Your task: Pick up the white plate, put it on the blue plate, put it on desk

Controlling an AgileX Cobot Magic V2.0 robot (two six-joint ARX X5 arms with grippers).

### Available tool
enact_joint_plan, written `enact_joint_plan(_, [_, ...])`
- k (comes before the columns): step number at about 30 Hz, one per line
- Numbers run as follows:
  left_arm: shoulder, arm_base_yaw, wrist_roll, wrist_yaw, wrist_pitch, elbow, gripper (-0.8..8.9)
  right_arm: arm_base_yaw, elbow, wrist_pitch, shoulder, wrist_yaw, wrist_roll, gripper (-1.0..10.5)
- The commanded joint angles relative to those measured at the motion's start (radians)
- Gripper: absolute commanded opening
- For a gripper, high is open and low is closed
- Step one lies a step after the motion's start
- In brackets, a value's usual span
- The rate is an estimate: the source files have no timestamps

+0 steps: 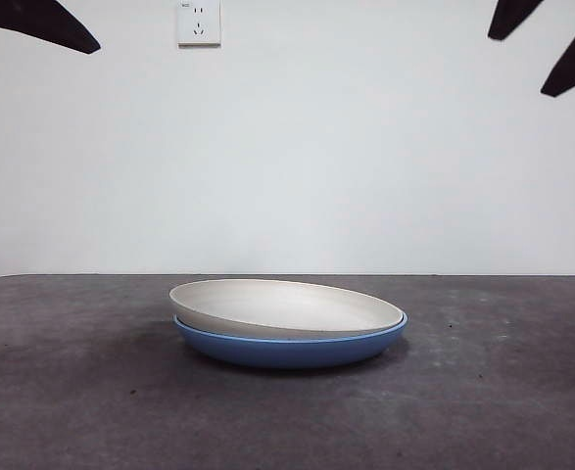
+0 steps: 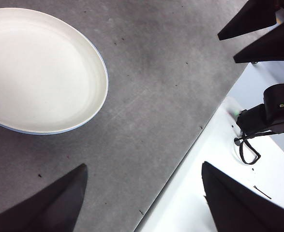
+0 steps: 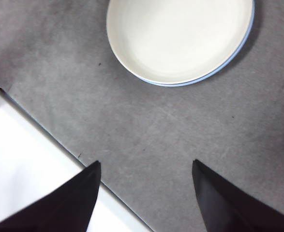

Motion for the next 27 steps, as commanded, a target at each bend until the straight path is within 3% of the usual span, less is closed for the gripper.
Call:
enact_joint_plan(1, [0.004,-0.006,0.013,0.008,0.006,0.010,3.74,0.013,0.017,0.013,0.007,-0.003,-0.015,3.0])
enact_joint_plan(11, [0.004,-0.006,0.013,0.008,0.005,0.010,3.69,0.013,0.017,0.016,0.010,-0.003,-0.015,3.0])
enact_joint_plan(12, [0.004,-0.006,0.013,0.008,0.004,0.010,3.40,0.013,0.017,0.016,0.010,-0.003,-0.015,3.0])
enact_joint_plan(14, [0.004,-0.006,0.013,0.008,0.003,0.010,1.95,0.013,0.017,0.015,0.010,-0.003,-0.015,2.6])
enact_joint_plan(16, [0.004,-0.006,0.013,0.008,0.004,0.010,0.13,0.013,0.017,0.015,0.009,-0.003,-0.016,1.2])
enact_joint_plan(18, [0.004,-0.006,0.013,0.008,0.004,0.010,0.14,0.013,0.017,0.015,0.009,-0.003,-0.028,0.0])
enact_joint_plan(27, [0.004,-0.006,0.013,0.008,0.003,0.011,0.14,0.013,0.017,0.042,0.009,-0.002,-0.035,0.1])
